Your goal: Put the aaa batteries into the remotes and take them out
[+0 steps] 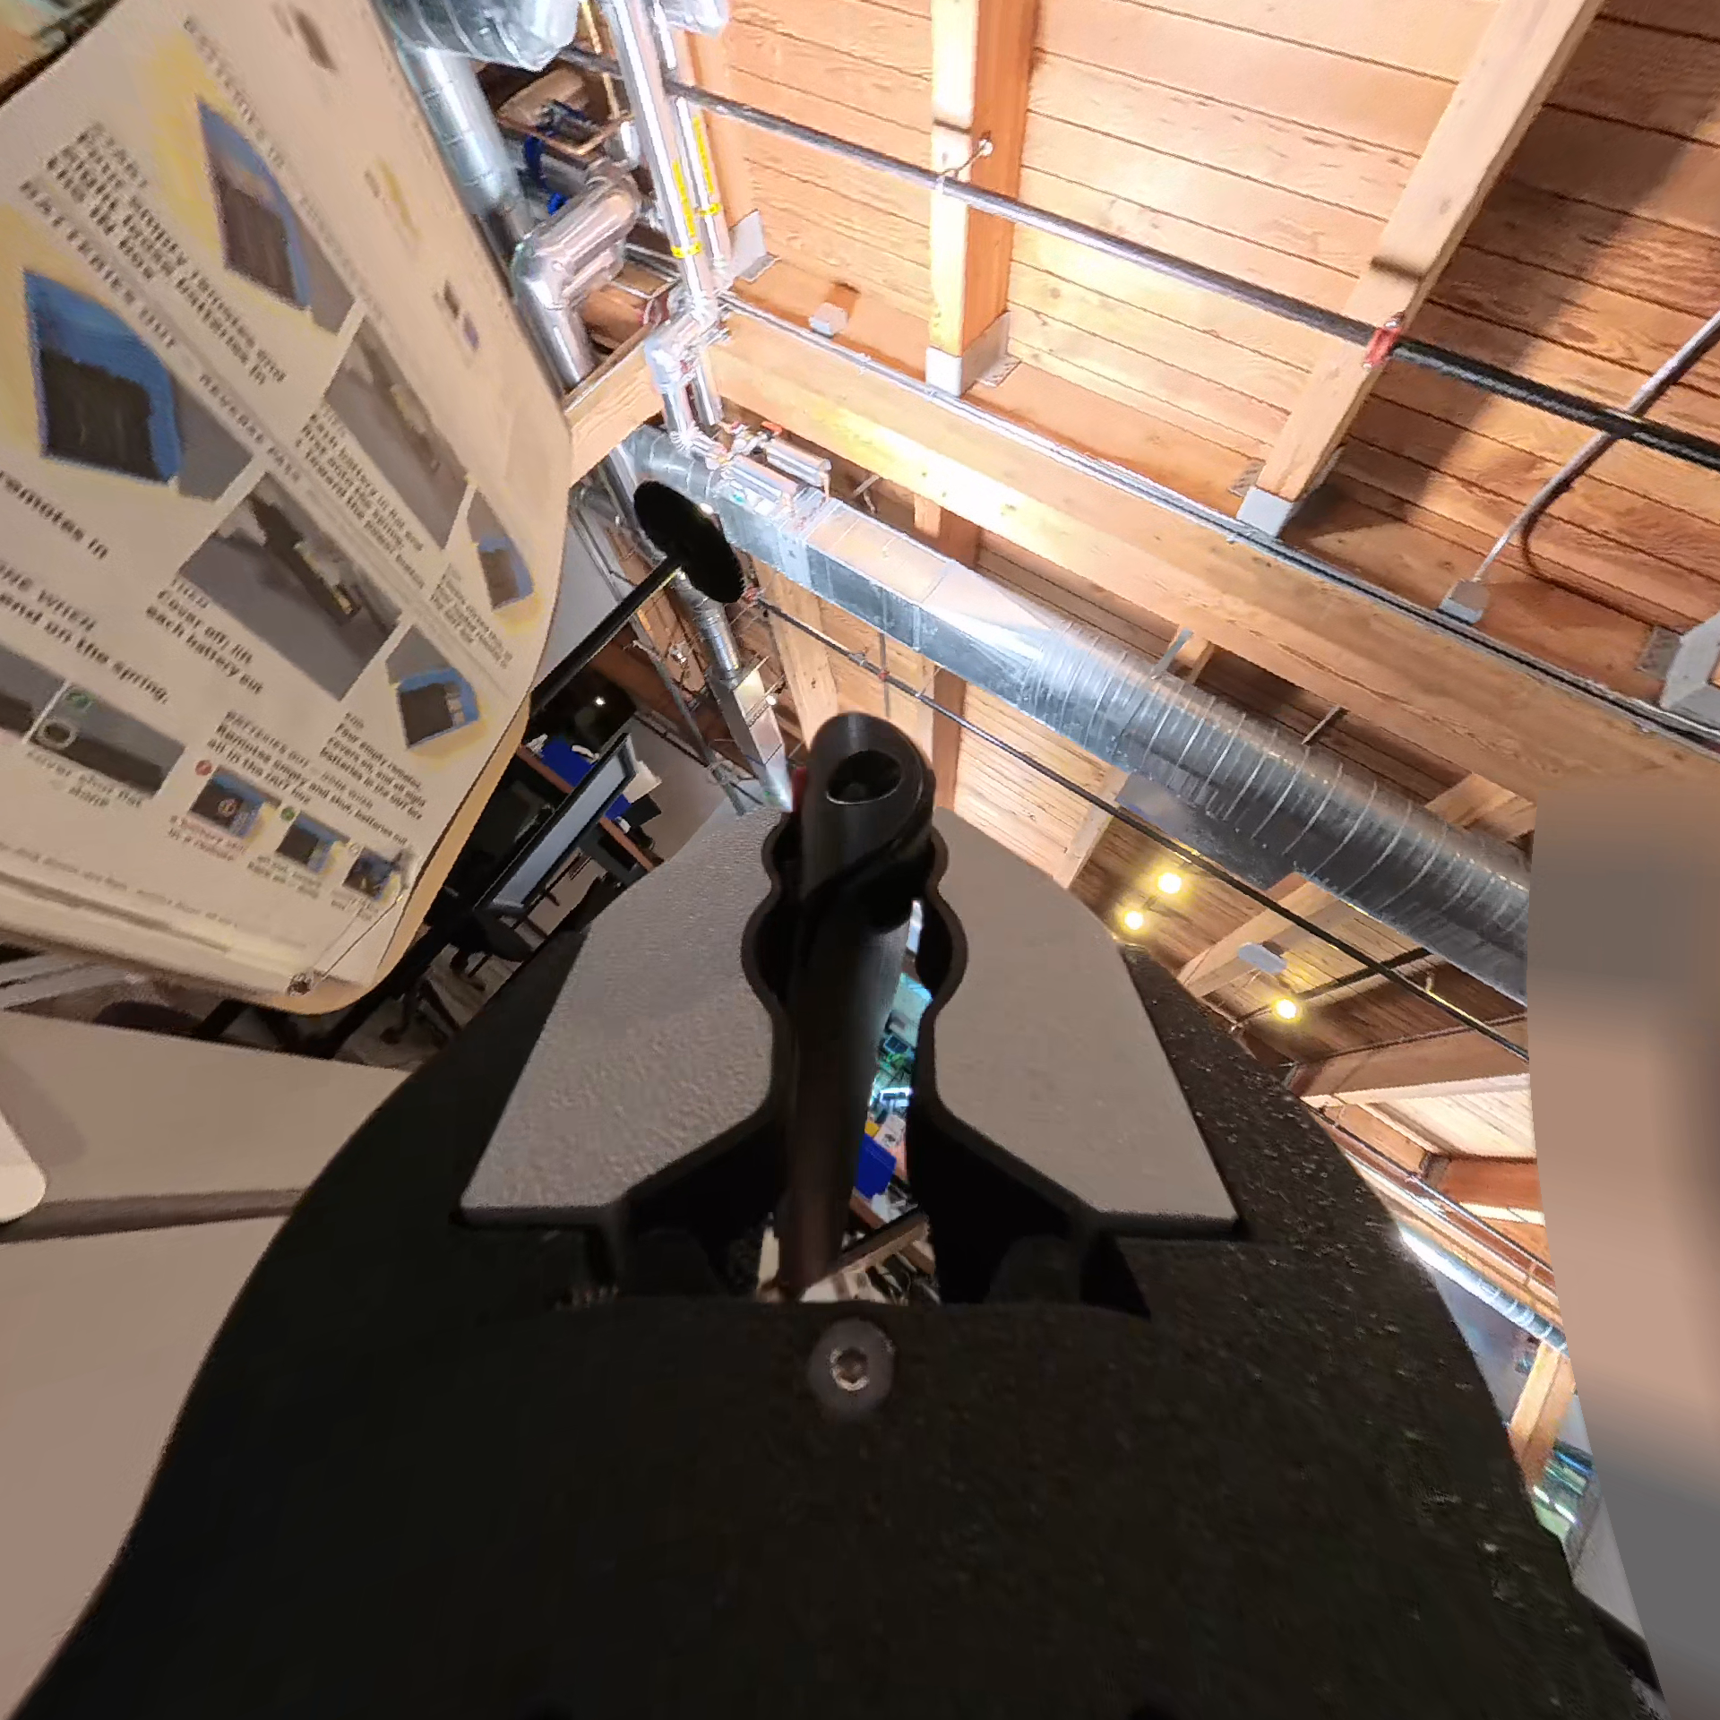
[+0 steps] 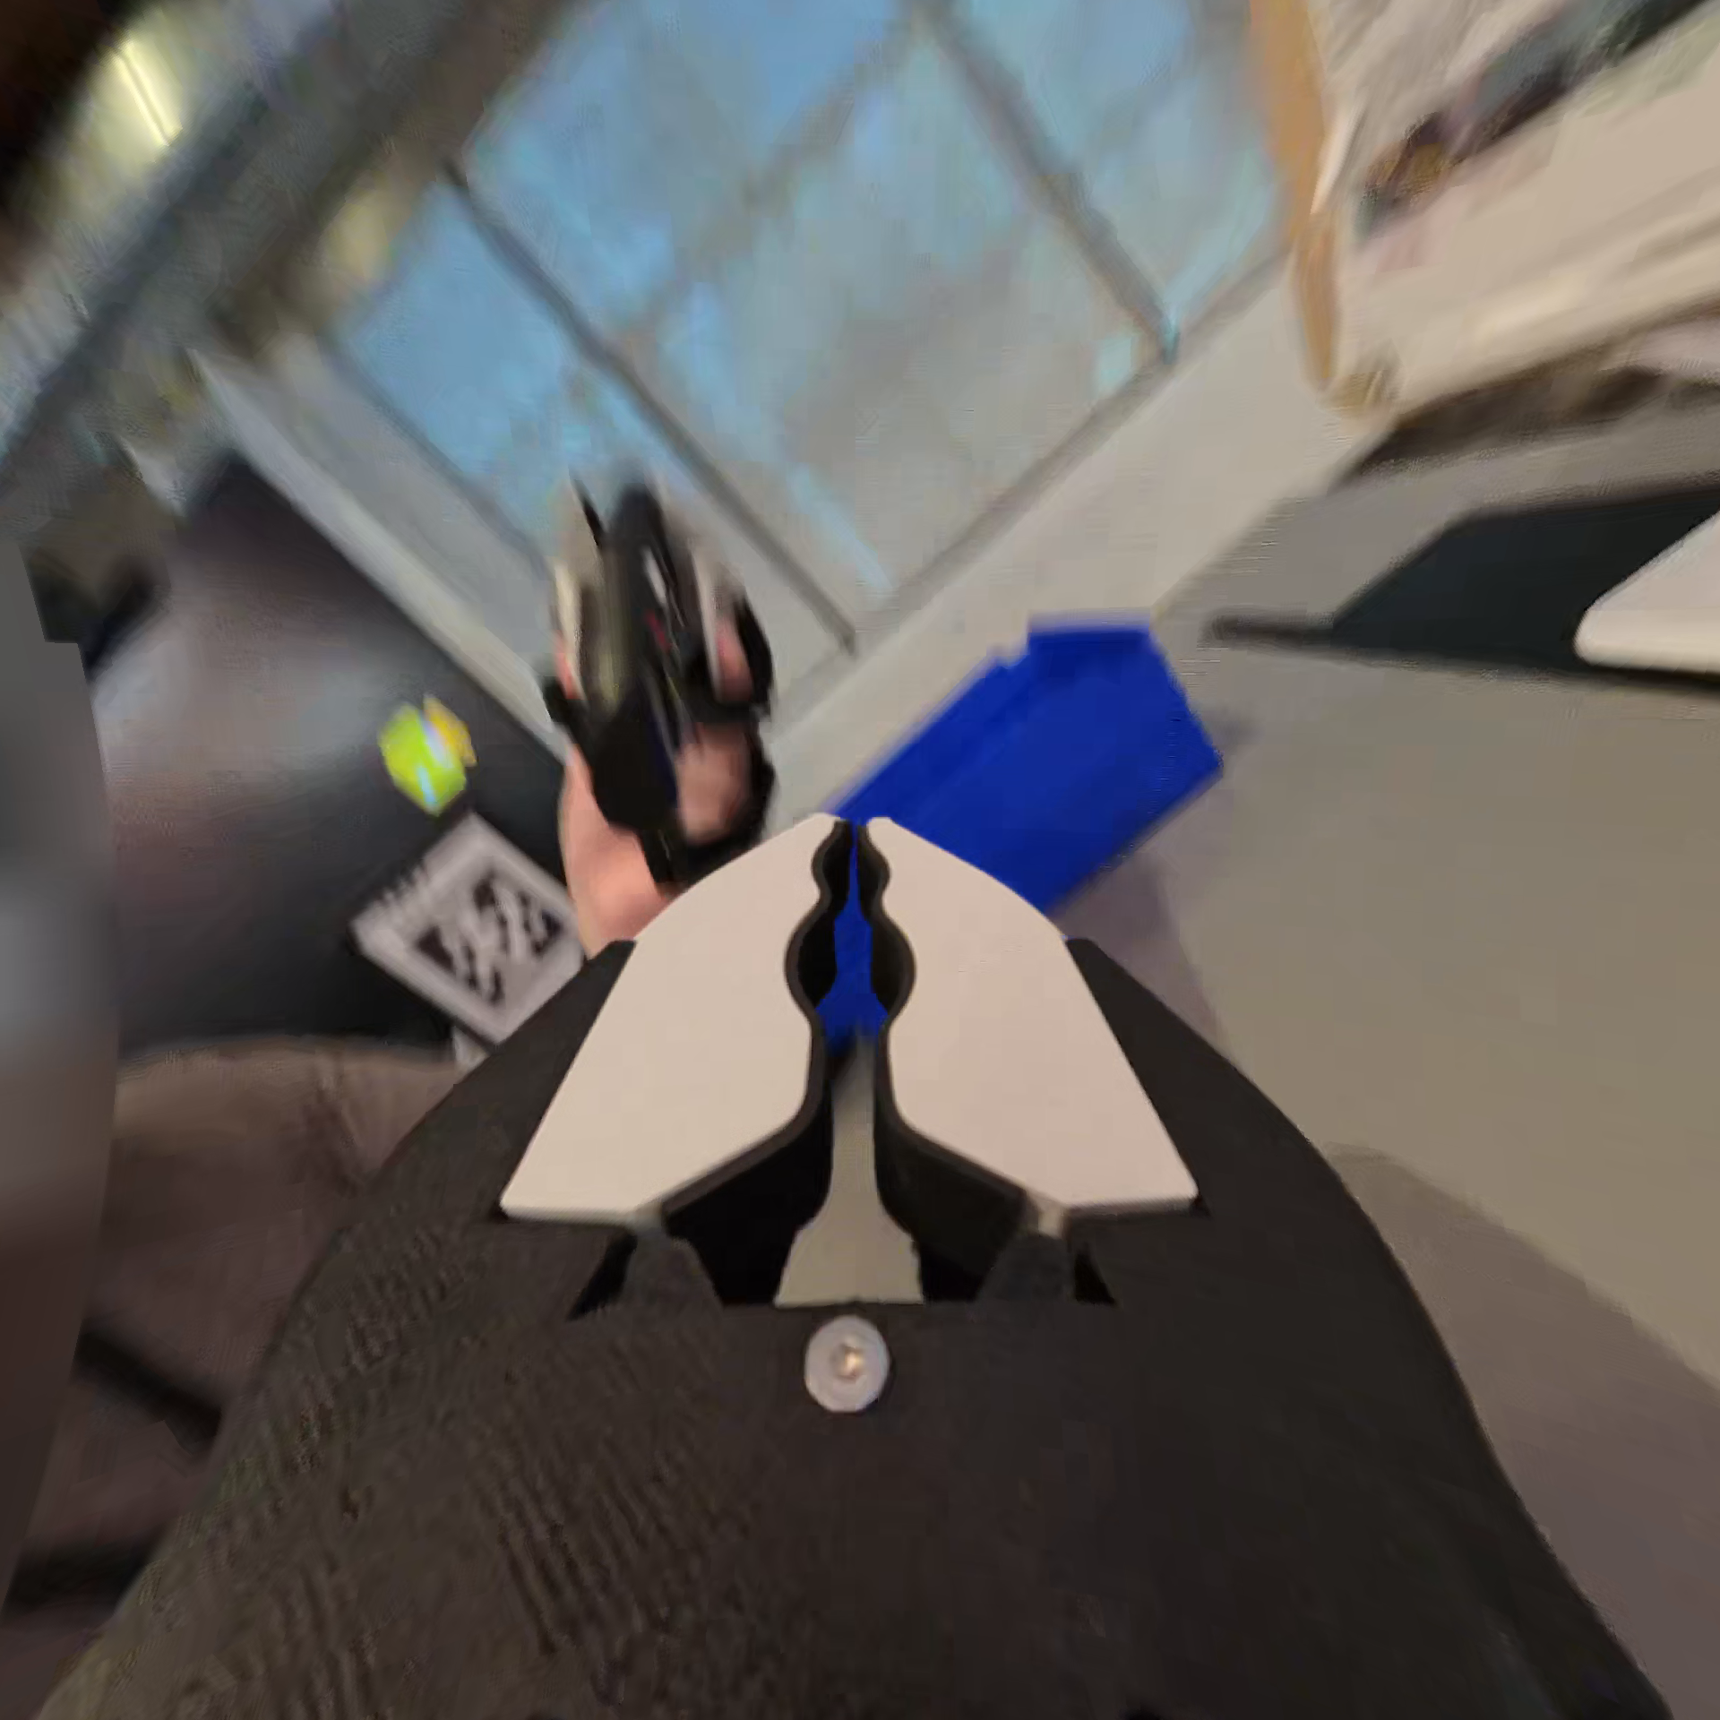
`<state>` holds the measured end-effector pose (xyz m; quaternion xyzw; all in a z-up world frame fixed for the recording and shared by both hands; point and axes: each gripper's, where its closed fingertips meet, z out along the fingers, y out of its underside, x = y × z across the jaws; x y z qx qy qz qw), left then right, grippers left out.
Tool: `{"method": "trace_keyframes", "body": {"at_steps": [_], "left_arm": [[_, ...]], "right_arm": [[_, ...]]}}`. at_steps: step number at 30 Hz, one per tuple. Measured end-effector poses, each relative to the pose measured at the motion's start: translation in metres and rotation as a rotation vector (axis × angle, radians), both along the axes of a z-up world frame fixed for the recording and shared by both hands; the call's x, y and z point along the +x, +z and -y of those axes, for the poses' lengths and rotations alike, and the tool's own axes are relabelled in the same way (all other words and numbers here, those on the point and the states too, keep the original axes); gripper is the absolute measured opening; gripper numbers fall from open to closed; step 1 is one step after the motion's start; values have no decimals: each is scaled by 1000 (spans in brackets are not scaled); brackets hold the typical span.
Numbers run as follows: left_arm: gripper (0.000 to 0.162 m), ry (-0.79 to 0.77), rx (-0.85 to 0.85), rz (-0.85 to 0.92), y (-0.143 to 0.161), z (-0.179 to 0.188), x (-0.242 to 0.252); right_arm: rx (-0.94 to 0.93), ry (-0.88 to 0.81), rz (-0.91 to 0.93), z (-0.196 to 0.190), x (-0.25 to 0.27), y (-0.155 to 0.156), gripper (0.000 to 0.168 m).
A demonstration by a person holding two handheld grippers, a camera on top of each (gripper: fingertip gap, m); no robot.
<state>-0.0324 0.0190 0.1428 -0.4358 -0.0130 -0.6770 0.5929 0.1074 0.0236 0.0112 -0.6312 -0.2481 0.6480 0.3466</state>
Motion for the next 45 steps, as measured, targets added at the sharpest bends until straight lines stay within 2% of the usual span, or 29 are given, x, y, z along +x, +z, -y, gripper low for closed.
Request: {"method": "trace_keyframes", "body": {"at_steps": [3,5,8,10,14,16,19,20,22,24,28,31,33,35,37,39,41,43,45], "left_arm": [[23,3,46,25,18,10,-16],[23,3,77,28,28,16,-24],[23,19,115,12,37,22,-31],[23,32,134,-9,40,25,-33],[23,6,143,-62,40,29,-23],[23,-17,124,-107,34,26,-13],[23,-78,98,-82,28,23,-3],[23,-110,89,-72,26,22,-1],[23,-147,71,-46,24,21,1],[23,-163,65,-46,22,20,3],[23,-150,69,-89,20,20,8],[23,-153,57,-94,18,18,9],[23,-158,39,-92,16,15,9],[23,-164,24,-98,14,13,10],[23,-172,16,-117,12,13,12],[23,-183,5,-143,9,13,16],[23,-203,-3,-176,6,14,23],[23,-221,-3,-201,3,15,30],[23,-213,-7,-214,0,13,34]], "right_arm": [[142,226,443,35,-17,-62,5],[244,346,644,56,-27,-98,10],[197,443,801,75,-36,-139,18],[152,453,849,80,-34,-153,25],[224,325,943,71,-27,-158,31],[312,312,1015,72,-23,-161,31],[407,293,1141,68,-15,-168,32],[394,308,1151,70,-15,-170,33],[378,306,1166,67,-13,-171,22],[351,266,1236,57,-1,-171,22],[127,-11,1380,18,44,-171,21],[-32,-205,1356,-1,65,-167,21],[-64,-269,1380,-6,75,-168,21],[-75,-257,1398,-6,77,-172,22],[-71,-233,1333,-4,71,-162,29],[-15,-250,1213,-4,61,-133,35],[95,-274,1012,-2,43,-83,44],[227,-233,693,13,11,-18,58],[303,-149,358,39,-18,40,58]]}}
